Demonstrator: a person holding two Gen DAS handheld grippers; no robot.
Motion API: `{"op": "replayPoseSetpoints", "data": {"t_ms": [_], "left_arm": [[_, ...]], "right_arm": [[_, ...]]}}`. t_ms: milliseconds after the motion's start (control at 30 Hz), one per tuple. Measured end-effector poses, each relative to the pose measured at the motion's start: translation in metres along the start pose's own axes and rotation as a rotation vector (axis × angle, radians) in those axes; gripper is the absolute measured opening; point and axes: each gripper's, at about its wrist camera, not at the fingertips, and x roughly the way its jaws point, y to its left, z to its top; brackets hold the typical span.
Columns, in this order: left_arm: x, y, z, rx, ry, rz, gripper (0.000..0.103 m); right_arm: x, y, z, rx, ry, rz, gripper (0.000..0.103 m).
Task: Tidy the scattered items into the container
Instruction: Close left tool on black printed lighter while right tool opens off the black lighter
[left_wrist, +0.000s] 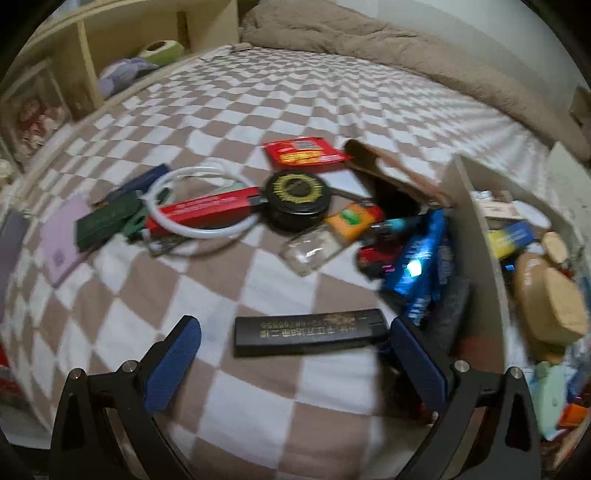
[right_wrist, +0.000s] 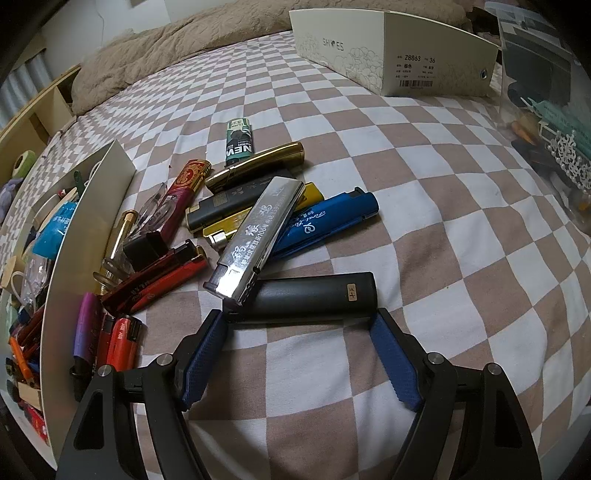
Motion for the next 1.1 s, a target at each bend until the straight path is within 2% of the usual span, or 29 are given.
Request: {"op": "replayPoseSetpoints", "data": {"t_ms": [133, 233, 400, 633, 767, 800, 833, 967, 1100], "left_arm": [[-0.001, 0.001, -0.002, -0.001, 0.001, 0.036, 0.103], [0.002, -0.002, -0.002, 0.014, 0.002, 0.049, 0.099], [0.003, -0.006, -0.001, 0.03, -0.017, 0.063, 0.082], [0.0, -0.005, -0.001, 0.016, -0.028, 0.055, 0.082], [-0.004, 0.001, -0.001, -0.007, -0.041, 0.048, 0.082], [-0.005, 0.003, -0.001, -0.014, -0.046, 0.048, 0.082], [-0.006, 0.005, 0.0, -0.022, -0.052, 0.047, 0.082], [-0.015, 0.009, 0.001, -0.045, -0.084, 0.039, 0.082], [-0.016, 0.006, 0.001, -0.044, -0.087, 0.022, 0.082]], "right_arm": [[-0.001, -0.001, -0.001, -0.001, -0.002, -0.001, 0.081], [-0.001, 0.001, -0.001, -0.004, -0.006, -0.007, 0.081], [-0.002, 0.006, -0.001, -0.031, -0.017, -0.037, 0.08], [-0.003, 0.006, 0.001, -0.041, -0.033, -0.046, 0.08], [-0.014, 0.008, -0.001, -0.041, -0.072, -0.034, 0.079], [-0.018, 0.009, -0.002, -0.042, -0.082, -0.024, 0.059], [-0.022, 0.009, -0.002, -0.042, -0.091, -0.002, 0.029], [-0.026, 0.008, -0.004, -0.02, -0.068, 0.001, 0.028], [-0.026, 0.016, -0.01, -0.086, -0.053, -0.034, 0.03]]}}
